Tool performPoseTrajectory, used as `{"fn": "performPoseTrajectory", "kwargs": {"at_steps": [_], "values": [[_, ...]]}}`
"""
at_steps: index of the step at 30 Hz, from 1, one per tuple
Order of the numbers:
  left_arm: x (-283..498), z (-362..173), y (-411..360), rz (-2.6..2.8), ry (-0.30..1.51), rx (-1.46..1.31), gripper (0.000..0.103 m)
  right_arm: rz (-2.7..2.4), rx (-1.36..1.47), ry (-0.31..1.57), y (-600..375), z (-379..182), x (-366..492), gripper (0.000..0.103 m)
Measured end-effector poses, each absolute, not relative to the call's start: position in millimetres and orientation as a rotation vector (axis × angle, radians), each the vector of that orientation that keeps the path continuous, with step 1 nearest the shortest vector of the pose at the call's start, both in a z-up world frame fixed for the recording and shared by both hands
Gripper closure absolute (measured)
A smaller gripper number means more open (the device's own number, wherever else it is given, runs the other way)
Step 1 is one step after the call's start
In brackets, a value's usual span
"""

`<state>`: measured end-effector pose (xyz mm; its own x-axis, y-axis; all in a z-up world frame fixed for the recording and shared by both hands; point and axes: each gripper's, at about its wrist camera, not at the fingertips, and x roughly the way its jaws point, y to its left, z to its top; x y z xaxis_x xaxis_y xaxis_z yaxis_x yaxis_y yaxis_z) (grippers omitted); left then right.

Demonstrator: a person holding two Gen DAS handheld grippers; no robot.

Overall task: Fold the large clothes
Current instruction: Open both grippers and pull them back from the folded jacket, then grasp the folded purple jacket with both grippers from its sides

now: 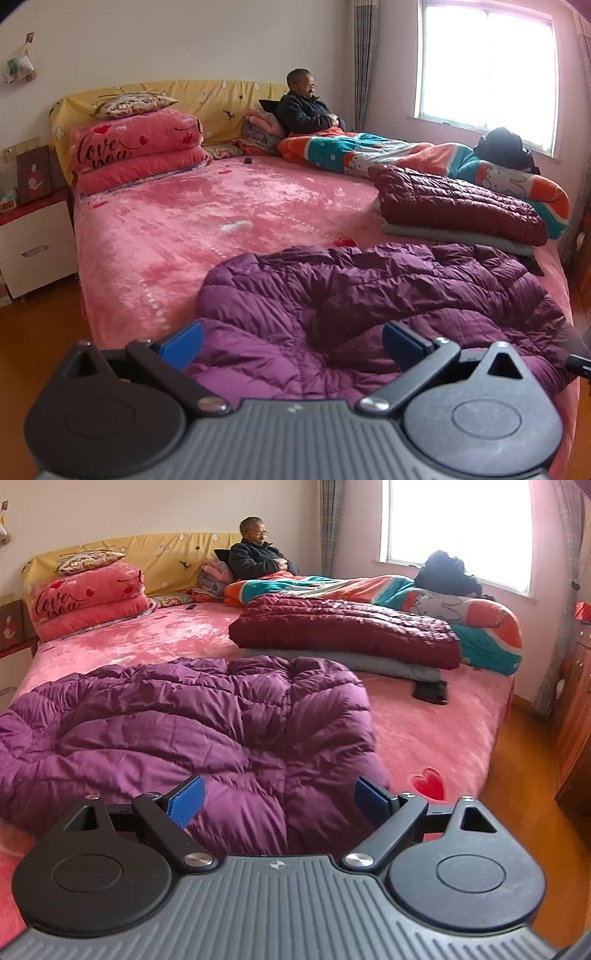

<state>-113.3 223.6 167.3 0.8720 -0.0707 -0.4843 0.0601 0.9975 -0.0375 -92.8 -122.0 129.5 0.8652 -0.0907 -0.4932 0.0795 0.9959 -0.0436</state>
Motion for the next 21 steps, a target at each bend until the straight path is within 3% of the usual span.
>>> {"fn": "performPoseTrajectory", "kwargs": {"at_steps": [11, 21], "values": [[-120, 160, 257, -0.059, 0.517, -0.039, 0.001, -0.185, 0.064, 0.528, -140, 140, -139, 0.000], [-103, 149, 271, -0.015, 0.561, -0.046, 0.001, -0.193, 0.147, 0.596, -153, 125, -123, 0.000]]}}
